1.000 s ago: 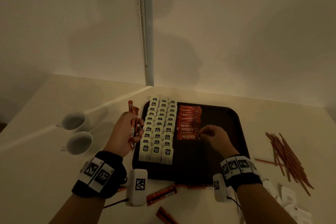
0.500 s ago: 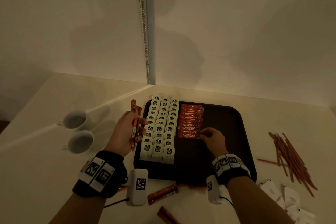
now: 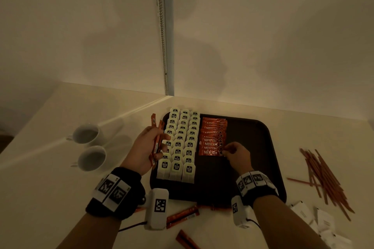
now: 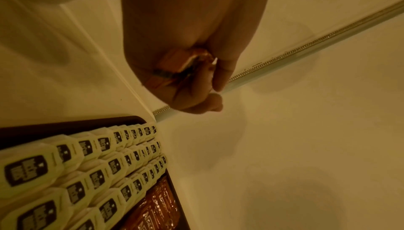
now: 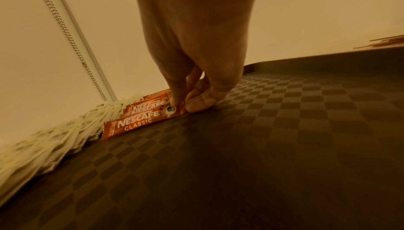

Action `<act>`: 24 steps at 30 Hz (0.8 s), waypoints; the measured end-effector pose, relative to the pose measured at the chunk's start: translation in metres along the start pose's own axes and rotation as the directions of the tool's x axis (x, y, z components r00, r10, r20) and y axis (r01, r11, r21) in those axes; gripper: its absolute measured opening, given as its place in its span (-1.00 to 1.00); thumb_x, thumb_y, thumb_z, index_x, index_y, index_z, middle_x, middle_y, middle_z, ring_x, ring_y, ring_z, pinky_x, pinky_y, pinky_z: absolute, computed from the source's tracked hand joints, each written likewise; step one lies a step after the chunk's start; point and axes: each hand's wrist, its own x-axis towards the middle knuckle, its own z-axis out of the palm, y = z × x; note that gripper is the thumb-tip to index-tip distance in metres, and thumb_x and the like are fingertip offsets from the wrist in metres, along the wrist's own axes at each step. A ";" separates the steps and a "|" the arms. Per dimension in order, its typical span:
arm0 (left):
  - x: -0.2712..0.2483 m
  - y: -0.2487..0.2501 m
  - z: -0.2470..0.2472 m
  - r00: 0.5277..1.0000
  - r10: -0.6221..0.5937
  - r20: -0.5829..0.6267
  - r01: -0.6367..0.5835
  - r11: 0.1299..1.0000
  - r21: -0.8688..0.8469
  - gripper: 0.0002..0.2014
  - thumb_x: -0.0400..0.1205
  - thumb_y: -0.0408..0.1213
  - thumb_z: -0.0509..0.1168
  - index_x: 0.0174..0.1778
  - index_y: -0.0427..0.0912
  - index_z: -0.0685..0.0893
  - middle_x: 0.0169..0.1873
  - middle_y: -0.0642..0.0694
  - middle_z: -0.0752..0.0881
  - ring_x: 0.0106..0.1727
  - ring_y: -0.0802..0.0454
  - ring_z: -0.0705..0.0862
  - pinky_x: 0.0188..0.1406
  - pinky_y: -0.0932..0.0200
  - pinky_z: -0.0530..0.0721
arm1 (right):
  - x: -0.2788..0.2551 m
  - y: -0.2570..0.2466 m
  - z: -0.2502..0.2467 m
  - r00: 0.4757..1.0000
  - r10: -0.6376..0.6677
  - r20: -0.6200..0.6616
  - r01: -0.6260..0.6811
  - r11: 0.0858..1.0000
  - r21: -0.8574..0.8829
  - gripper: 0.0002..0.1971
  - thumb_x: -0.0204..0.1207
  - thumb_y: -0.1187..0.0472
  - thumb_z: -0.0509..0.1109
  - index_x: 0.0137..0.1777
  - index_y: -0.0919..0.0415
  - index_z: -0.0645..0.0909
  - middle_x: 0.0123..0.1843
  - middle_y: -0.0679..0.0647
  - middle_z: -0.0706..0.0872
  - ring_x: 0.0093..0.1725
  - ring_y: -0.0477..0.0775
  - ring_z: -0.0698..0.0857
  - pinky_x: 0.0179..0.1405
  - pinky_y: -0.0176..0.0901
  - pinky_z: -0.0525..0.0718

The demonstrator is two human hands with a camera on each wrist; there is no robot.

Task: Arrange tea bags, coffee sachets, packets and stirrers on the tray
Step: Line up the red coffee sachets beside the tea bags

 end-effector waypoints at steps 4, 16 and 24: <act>0.000 0.001 0.006 0.996 0.065 0.059 -0.074 0.982 0.171 -0.87 0.65 -0.26 0.29 -0.17 -0.22 0.61 -0.37 -0.08 0.66 -0.58 0.12 0.43 -0.75 0.36 0.26 | -0.011 -0.028 -0.008 0.996 -0.082 -0.032 0.085 0.989 0.118 -0.90 0.54 0.16 0.39 0.01 0.10 0.56 0.04 0.01 0.67 0.00 -0.05 0.65 0.00 -0.20 0.64; -0.017 0.009 0.026 0.987 0.142 0.080 -0.159 0.949 0.273 -0.81 0.69 -0.11 0.22 0.03 -0.14 0.61 -0.18 -0.12 0.82 -0.37 0.00 0.78 -0.52 0.22 0.69 | -0.087 -0.127 -0.020 0.847 -0.476 0.238 0.302 0.797 0.523 -0.89 0.56 0.36 0.33 0.04 0.26 0.63 -0.03 0.14 0.69 -0.22 -0.19 0.73 -0.24 -0.41 0.67; -0.027 0.007 0.028 0.967 0.240 0.083 -0.253 0.941 0.225 -0.79 0.51 -0.26 0.46 0.04 -0.14 0.71 -0.13 -0.11 0.83 -0.19 0.05 0.80 -0.44 0.29 0.65 | -0.101 -0.122 -0.030 0.894 -0.439 0.084 0.278 0.694 0.664 -0.95 0.54 0.38 0.35 -0.04 0.33 0.63 0.02 0.17 0.70 0.02 0.06 0.72 -0.02 -0.24 0.73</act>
